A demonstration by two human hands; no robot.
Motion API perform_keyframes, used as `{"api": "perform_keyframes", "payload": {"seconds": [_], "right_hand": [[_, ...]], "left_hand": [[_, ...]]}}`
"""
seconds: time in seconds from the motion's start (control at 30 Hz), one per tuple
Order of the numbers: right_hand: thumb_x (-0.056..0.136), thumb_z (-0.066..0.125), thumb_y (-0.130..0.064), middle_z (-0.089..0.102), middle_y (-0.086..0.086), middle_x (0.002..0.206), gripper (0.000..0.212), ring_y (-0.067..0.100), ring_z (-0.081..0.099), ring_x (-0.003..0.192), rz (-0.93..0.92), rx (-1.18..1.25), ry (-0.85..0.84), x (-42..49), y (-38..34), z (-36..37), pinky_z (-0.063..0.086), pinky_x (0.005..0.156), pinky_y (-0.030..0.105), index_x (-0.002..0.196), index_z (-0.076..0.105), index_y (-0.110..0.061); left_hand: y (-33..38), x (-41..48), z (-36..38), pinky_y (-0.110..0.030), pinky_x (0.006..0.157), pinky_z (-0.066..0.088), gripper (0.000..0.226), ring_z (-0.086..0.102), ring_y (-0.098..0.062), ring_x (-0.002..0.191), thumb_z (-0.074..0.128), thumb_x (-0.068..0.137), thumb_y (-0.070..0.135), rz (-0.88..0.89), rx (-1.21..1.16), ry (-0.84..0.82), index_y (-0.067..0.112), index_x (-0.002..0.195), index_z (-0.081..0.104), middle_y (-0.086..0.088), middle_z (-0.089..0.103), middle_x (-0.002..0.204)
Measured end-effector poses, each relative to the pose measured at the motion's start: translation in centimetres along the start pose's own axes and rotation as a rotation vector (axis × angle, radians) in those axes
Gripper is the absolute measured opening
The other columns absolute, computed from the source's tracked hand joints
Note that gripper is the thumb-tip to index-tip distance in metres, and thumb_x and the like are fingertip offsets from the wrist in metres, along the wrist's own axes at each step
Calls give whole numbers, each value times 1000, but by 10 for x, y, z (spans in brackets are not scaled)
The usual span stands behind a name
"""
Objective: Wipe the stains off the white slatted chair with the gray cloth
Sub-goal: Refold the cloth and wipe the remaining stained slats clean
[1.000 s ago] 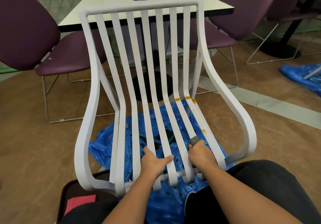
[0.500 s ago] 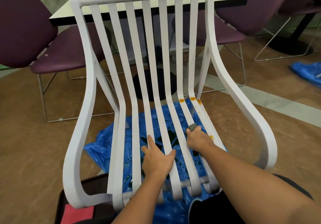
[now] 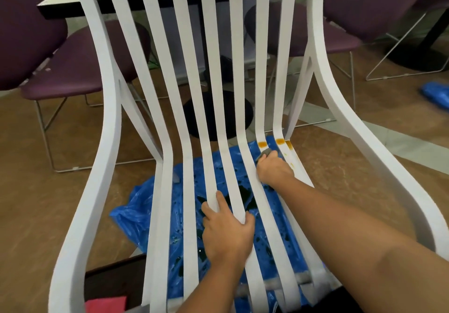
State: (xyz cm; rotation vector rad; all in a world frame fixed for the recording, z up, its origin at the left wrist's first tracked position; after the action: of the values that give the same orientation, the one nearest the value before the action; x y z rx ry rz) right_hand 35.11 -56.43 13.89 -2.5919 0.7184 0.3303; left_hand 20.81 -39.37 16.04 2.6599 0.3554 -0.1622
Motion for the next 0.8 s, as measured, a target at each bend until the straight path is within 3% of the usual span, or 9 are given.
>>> {"api": "perform_keyframes", "payload": {"seconds": [0.07, 0.27, 0.53, 0.67, 0.8], "right_hand": [[106, 26, -38, 57, 17, 130, 39, 38, 55, 122, 28, 69, 13, 15, -11, -4, 45, 94, 48, 129, 41, -11], [107, 27, -40, 59, 18, 127, 37, 37, 56, 119, 42, 107, -33, 43, -32, -7, 40, 81, 42, 126, 40, -11], [104, 30, -36, 54, 18, 129, 41, 37, 55, 118, 49, 124, -64, 44, -25, -2, 45, 95, 46, 132, 42, -8], [108, 28, -23, 41, 15, 143, 42, 31, 45, 132, 113, 31, -188, 29, -25, -10, 38, 111, 40, 147, 31, -8], [98, 46, -23, 52, 15, 129, 45, 33, 55, 115, 58, 101, -158, 35, -28, -10, 45, 94, 43, 139, 41, -6]], "left_hand": [[0, 2, 2, -39, 89, 55, 90, 50, -30, 124, 42, 85, 70, -10, 14, 0, 30, 158, 6, -16, 18, 156], [1, 5, 1, -37, 93, 52, 89, 49, -28, 124, 41, 87, 68, -15, 47, -4, 31, 158, 4, -15, 16, 156], [2, 4, -1, -37, 94, 52, 90, 49, -28, 125, 42, 86, 68, -16, 29, -7, 31, 158, 4, -15, 16, 157], [-1, 3, 0, -38, 93, 53, 89, 50, -28, 123, 41, 86, 68, -20, 31, -10, 31, 158, 4, -15, 16, 156], [1, 4, -1, -38, 94, 52, 89, 49, -29, 124, 40, 86, 68, -13, 41, -10, 31, 158, 3, -15, 15, 158]]}}
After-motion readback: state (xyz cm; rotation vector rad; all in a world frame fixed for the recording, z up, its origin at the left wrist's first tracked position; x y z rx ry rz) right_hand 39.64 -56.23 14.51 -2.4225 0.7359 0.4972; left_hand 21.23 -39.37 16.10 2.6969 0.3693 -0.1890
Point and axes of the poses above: each hand's wrist, its own x-axis towards the middle knuckle, its own z-axis out of the palm, y = z × x, the point moved 3 cm from there along x, towards the middle knuckle
